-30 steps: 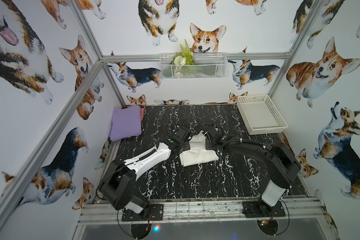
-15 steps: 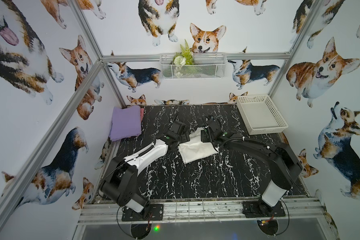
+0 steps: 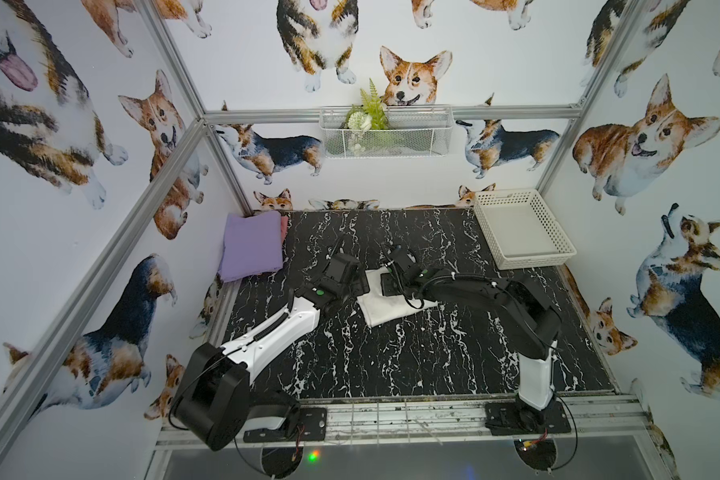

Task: Fold and stack t-shirts
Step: Fold the T-shirt, then smooth out the T-shirt at the center of the board.

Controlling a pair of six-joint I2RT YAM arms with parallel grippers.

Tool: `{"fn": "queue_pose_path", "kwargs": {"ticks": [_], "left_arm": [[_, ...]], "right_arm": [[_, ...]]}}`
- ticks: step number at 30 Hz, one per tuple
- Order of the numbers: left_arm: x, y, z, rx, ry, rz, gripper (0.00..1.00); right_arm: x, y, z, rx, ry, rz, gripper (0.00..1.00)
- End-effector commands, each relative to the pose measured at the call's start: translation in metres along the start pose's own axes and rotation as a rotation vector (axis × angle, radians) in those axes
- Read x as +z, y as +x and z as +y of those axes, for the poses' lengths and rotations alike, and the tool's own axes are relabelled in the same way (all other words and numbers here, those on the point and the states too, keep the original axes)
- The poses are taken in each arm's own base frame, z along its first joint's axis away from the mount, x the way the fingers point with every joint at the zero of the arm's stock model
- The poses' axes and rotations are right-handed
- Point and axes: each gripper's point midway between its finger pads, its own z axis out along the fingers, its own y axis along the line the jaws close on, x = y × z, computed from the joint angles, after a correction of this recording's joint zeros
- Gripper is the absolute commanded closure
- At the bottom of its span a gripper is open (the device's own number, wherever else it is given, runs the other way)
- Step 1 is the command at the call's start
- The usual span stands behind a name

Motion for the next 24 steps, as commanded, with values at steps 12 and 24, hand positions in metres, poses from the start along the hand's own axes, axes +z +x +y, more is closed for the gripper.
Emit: {"fn": "queue_pose_path", "kwargs": {"ticks": [12, 24], "left_arm": [[-0.005, -0.011, 0.007, 0.011, 0.0, 0.0, 0.15], [0.002, -0.019, -0.003, -0.017, 0.021, 0.019, 0.16]], "right_arm": [[0.016, -0.075, -0.04, 0.134, 0.006, -0.054, 0.42], [-0.015, -0.04, 0.032, 0.074, -0.21, -0.013, 0.44]]}}
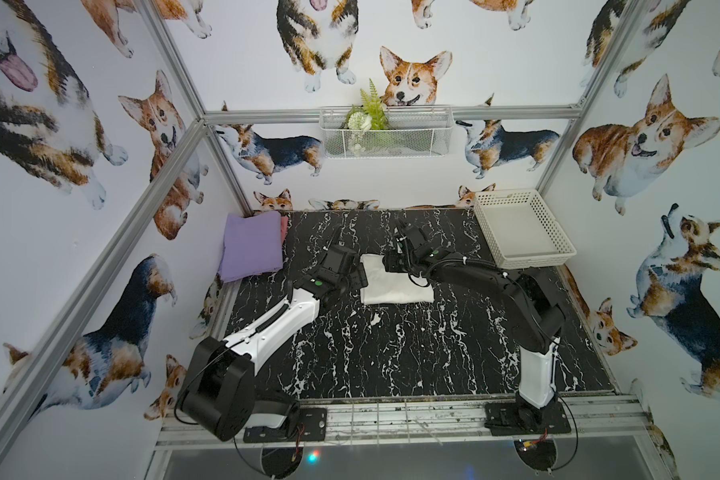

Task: Fold and stack t-shirts
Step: Smooth out the T-shirt at the center of the board.

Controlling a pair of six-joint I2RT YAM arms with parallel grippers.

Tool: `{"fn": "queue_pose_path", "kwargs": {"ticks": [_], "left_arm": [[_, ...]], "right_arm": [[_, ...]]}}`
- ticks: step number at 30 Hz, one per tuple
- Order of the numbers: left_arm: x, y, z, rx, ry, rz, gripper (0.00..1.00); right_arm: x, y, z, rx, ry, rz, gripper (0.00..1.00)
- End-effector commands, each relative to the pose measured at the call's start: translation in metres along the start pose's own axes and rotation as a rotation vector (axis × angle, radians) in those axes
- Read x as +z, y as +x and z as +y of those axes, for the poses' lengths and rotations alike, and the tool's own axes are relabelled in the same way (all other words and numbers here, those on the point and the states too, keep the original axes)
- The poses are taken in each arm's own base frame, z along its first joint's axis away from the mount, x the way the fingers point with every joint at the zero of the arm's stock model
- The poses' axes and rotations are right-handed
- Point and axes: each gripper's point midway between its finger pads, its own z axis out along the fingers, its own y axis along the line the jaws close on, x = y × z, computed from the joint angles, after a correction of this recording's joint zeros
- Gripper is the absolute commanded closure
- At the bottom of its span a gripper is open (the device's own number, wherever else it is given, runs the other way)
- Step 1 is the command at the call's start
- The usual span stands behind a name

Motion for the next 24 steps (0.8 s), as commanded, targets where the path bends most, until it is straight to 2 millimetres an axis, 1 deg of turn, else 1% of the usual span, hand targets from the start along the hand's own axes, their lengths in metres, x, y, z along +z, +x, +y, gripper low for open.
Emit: {"fn": "queue_pose_path", "kwargs": {"ticks": [1, 5, 7, 9, 11, 13, 16, 17, 18, 20, 24], "left_arm": [[-0.005, -0.003, -0.001, -0.015, 0.006, -0.008, 0.16], [-0.012, -0.006, 0.004, -0.01, -0.005, -0.025, 0.16], [-0.014, -0.009, 0.006, -0.013, -0.007, -0.03, 0.16], [-0.016, -0.013, 0.006, -0.017, -0.007, -0.035, 0.16], [-0.018, -0.016, 0.008, -0.016, -0.009, -0.039, 0.16], [-0.018, -0.018, 0.008, -0.02, -0.005, -0.045, 0.16], [-0.017, -0.018, 0.008, -0.027, 0.002, -0.048, 0.16], [-0.016, -0.018, 0.009, -0.031, 0.0, -0.045, 0.16], [-0.016, -0.018, 0.008, -0.033, 0.004, -0.044, 0.16], [-0.016, -0.017, 0.008, -0.039, 0.009, -0.042, 0.16], [-0.009, -0.008, 0.009, -0.04, 0.02, -0.017, 0.16]], "right_arm": [[0.014, 0.018, 0.031, -0.004, -0.092, 0.059, 0.44], [0.035, 0.044, 0.045, 0.023, -0.129, 0.136, 0.45], [0.043, 0.064, 0.043, 0.052, -0.125, 0.188, 0.46], [0.041, 0.085, 0.036, 0.059, -0.097, 0.214, 0.46], [0.03, 0.103, 0.028, 0.058, -0.062, 0.214, 0.46], [0.018, 0.123, 0.014, 0.084, -0.012, 0.226, 0.46], [0.0, 0.152, -0.017, 0.137, 0.111, 0.3, 0.46], [-0.009, 0.159, -0.029, 0.154, 0.163, 0.321, 0.46], [-0.019, 0.164, -0.037, 0.155, 0.191, 0.336, 0.46], [-0.039, 0.169, -0.046, 0.14, 0.222, 0.345, 0.45], [-0.089, 0.164, -0.068, 0.075, 0.326, 0.334, 0.44]]}}
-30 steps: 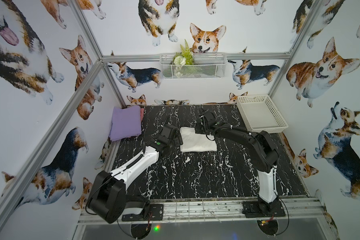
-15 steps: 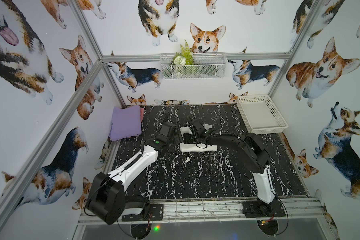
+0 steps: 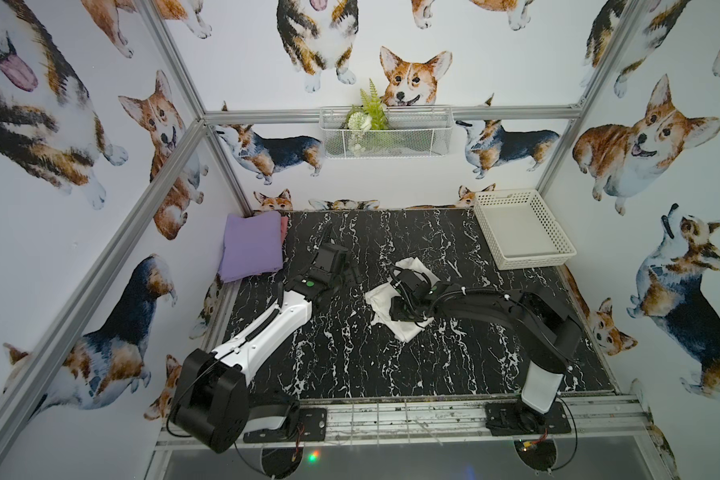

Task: Fold and stack t-shirts
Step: Smooth out the T-shirt at the center of the board.

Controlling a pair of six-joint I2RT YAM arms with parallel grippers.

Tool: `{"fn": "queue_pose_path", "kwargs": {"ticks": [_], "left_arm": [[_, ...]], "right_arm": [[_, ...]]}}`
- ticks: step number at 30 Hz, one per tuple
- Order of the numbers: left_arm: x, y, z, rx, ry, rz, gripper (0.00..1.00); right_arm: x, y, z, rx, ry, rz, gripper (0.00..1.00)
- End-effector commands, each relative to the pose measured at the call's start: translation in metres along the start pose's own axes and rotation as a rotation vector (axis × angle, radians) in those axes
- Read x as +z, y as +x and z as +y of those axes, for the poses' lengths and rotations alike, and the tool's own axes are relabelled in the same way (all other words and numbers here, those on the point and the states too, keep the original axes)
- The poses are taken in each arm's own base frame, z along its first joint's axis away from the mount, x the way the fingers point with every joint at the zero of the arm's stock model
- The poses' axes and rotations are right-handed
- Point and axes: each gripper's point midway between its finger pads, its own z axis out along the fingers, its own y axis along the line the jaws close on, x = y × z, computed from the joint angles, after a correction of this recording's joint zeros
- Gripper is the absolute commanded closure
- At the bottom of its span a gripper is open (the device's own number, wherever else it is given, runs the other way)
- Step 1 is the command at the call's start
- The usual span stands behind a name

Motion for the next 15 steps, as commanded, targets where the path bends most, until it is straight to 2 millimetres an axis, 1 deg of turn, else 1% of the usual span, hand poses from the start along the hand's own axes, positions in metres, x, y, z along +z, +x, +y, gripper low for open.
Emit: {"fn": "queue_pose_path", "kwargs": {"ticks": [1, 3, 5, 7, 8, 9, 11, 12, 14, 15], "left_arm": [[0.006, 0.007, -0.002, -0.008, 0.027, 0.016, 0.16], [0.016, 0.019, -0.006, -0.017, 0.063, 0.057, 0.16], [0.024, 0.031, -0.012, -0.021, 0.098, 0.098, 0.16], [0.037, 0.047, -0.016, -0.038, 0.122, 0.156, 0.16], [0.042, 0.052, -0.02, -0.034, 0.142, 0.171, 0.16], [0.047, 0.056, -0.027, -0.024, 0.182, 0.182, 0.16], [0.055, 0.059, -0.049, 0.003, 0.303, 0.2, 0.16], [0.059, 0.063, -0.059, 0.023, 0.356, 0.22, 0.16], [0.064, 0.065, -0.083, 0.08, 0.476, 0.251, 0.16], [0.064, 0.062, -0.094, 0.099, 0.525, 0.25, 0.16]], "right_arm": [[-0.04, 0.017, -0.049, -0.009, 0.207, 0.017, 0.44], [-0.065, 0.017, -0.066, -0.015, 0.273, -0.007, 0.43], [-0.086, 0.014, -0.074, -0.015, 0.295, -0.039, 0.43], [-0.111, 0.01, -0.081, 0.002, 0.325, -0.099, 0.43], [-0.119, 0.009, -0.081, 0.005, 0.327, -0.12, 0.43], [-0.129, 0.006, -0.077, 0.009, 0.299, -0.162, 0.43], [-0.137, 0.004, -0.063, -0.008, 0.207, -0.224, 0.43], [-0.139, 0.004, -0.061, -0.001, 0.18, -0.243, 0.43], [-0.144, 0.007, -0.067, 0.029, 0.168, -0.265, 0.44], [-0.148, 0.008, -0.072, 0.042, 0.18, -0.271, 0.44]]}}
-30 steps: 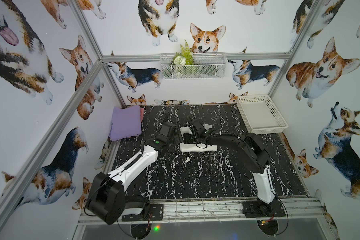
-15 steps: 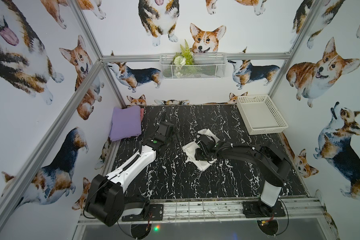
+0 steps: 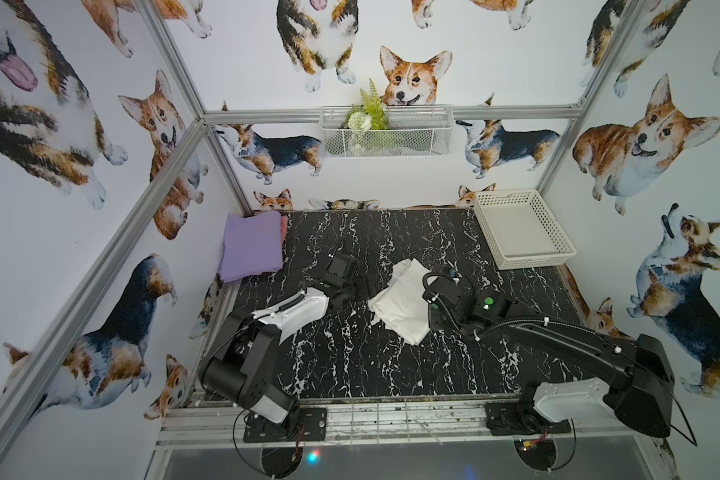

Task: Fold and stack t-shirts
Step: Smooth out the T-shirt at the center of the board, then pick up the T-shirt from the center of the board.

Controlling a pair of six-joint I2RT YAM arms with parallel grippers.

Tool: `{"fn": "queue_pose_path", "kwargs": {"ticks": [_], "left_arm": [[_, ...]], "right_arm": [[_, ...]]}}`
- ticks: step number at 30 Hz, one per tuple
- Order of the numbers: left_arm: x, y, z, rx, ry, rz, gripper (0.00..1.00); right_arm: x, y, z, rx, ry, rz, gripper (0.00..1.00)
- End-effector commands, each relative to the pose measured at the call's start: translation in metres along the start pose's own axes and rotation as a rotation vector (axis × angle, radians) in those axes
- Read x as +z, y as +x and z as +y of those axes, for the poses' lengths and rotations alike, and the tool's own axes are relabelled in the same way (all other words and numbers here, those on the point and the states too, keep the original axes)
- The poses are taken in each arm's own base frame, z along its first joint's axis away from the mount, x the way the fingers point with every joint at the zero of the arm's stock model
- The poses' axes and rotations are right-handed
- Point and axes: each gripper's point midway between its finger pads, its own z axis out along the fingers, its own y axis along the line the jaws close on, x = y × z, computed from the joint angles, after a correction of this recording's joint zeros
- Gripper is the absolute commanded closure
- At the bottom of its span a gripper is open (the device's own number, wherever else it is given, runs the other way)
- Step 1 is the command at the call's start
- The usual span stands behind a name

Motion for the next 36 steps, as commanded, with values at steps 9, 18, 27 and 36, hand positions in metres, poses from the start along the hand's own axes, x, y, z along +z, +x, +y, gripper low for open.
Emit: {"fn": "queue_pose_path", "kwargs": {"ticks": [9, 18, 27, 36], "left_arm": [[0.042, -0.001, -0.06, 0.134, 0.313, 0.138, 0.19], [0.065, 0.025, -0.05, 0.131, 0.32, 0.246, 0.19], [0.083, 0.042, -0.068, 0.114, 0.362, 0.289, 0.38], [0.097, 0.015, -0.056, 0.099, 0.243, 0.255, 1.0]], "right_arm": [[-0.024, 0.001, -0.04, 0.123, 0.043, -0.097, 0.44], [-0.032, -0.002, -0.045, 0.164, 0.016, -0.131, 0.44], [-0.027, 0.005, -0.049, 0.19, 0.021, -0.117, 0.44], [-0.032, 0.008, -0.06, 0.204, 0.045, -0.125, 0.43]]}}
